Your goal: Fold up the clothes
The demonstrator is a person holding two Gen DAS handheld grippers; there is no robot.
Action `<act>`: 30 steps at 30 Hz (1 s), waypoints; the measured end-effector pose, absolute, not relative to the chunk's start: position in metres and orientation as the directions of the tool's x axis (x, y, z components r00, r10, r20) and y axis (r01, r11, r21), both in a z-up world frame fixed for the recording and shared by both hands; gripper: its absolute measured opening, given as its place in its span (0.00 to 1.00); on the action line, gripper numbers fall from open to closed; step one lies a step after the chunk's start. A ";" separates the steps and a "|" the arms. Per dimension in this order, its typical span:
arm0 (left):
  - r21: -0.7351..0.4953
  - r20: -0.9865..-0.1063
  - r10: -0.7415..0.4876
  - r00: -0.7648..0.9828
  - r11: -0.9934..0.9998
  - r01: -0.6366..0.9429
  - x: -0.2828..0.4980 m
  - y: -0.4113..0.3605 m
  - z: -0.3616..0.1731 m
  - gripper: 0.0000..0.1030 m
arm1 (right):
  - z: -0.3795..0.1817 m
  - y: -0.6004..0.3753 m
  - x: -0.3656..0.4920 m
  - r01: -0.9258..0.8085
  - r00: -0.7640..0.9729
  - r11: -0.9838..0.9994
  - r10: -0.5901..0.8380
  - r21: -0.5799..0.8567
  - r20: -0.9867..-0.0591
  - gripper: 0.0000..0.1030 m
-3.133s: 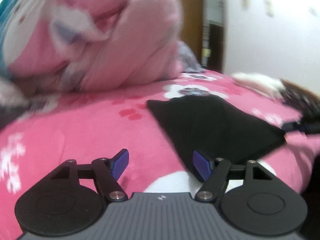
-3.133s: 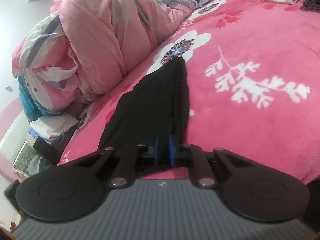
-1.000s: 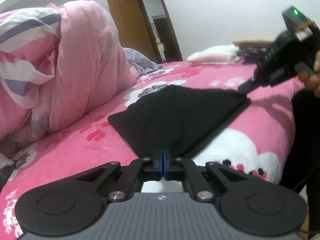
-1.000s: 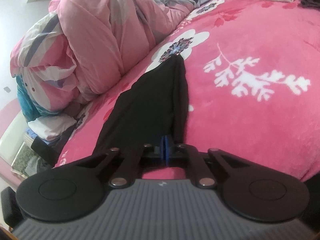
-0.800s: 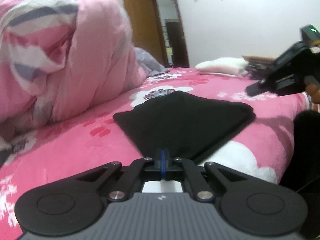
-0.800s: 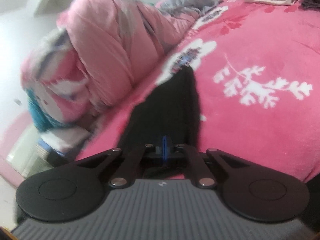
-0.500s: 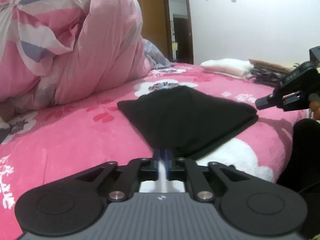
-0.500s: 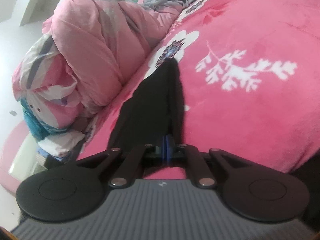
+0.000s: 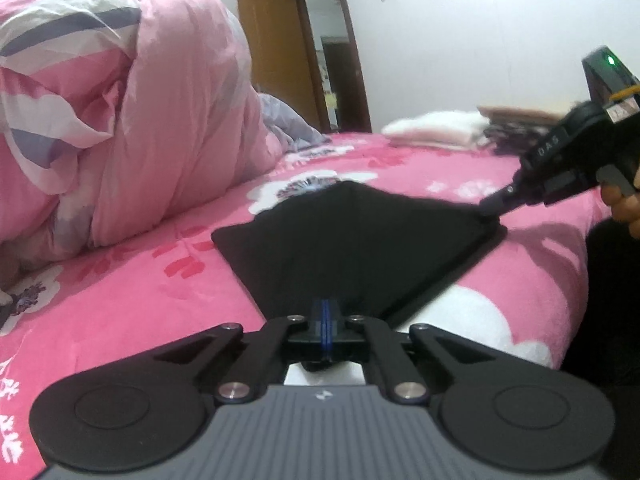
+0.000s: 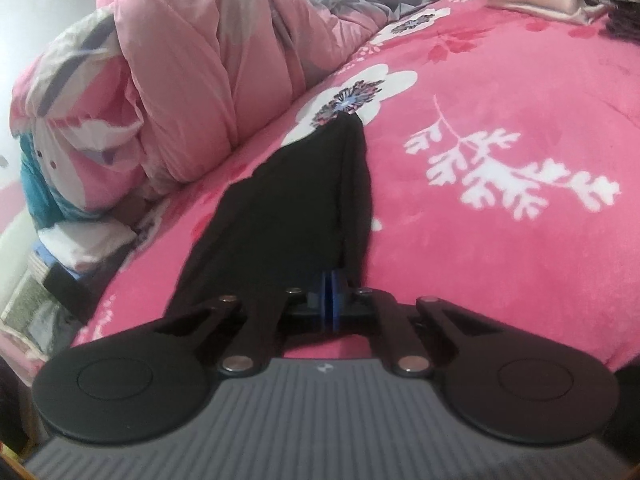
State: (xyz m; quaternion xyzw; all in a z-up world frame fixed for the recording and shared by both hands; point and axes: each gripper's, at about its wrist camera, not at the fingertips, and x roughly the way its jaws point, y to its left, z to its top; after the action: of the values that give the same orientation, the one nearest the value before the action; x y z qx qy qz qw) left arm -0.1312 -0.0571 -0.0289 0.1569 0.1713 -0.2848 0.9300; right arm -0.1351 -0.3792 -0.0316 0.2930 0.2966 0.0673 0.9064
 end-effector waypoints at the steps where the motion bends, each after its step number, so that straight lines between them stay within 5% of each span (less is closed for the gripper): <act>1: 0.188 -0.400 -0.477 0.783 0.793 0.579 -0.131 -0.055 -0.028 0.01 | -0.030 -0.381 -0.135 0.052 0.820 0.811 0.299 0.583 -0.488 0.01; 9: 0.092 -0.435 -0.502 0.748 0.801 0.591 -0.121 -0.029 -0.021 0.01 | -0.025 -0.398 -0.146 0.048 0.845 0.701 0.351 0.712 -0.403 0.01; 13: 0.121 -0.456 -0.520 0.722 0.768 0.629 -0.127 -0.033 -0.024 0.20 | -0.027 -0.390 -0.146 0.052 0.833 0.753 0.330 0.656 -0.445 0.05; 17: 0.192 -0.448 -0.514 0.732 0.744 0.640 -0.133 -0.043 -0.029 0.23 | -0.028 -0.383 -0.144 0.059 0.824 0.792 0.305 0.607 -0.478 0.16; 20: 0.214 -0.453 -0.498 0.739 0.744 0.633 -0.130 -0.048 -0.034 0.15 | -0.032 -0.381 -0.139 0.053 0.814 0.803 0.310 0.594 -0.492 0.22; 21: 0.218 -0.452 -0.493 0.743 0.747 0.628 -0.129 -0.049 -0.035 0.03 | -0.033 -0.380 -0.138 0.048 0.810 0.811 0.311 0.584 -0.498 0.22; 23: 0.219 -0.444 -0.488 0.752 0.755 0.619 -0.127 -0.049 -0.035 0.02 | -0.035 -0.377 -0.135 0.037 0.803 0.826 0.311 0.563 -0.509 0.03; 30: 0.183 -0.402 -0.483 0.778 0.790 0.585 -0.128 -0.032 -0.021 0.01 | -0.023 -0.384 -0.145 -0.001 0.838 0.783 0.339 0.622 -0.427 0.01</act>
State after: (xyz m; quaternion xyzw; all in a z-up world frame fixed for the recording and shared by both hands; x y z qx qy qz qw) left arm -0.1275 -0.0318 -0.0209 0.1506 0.1695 -0.2870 0.9307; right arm -0.1448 -0.3839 -0.0233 0.3154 0.2683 0.0938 0.9054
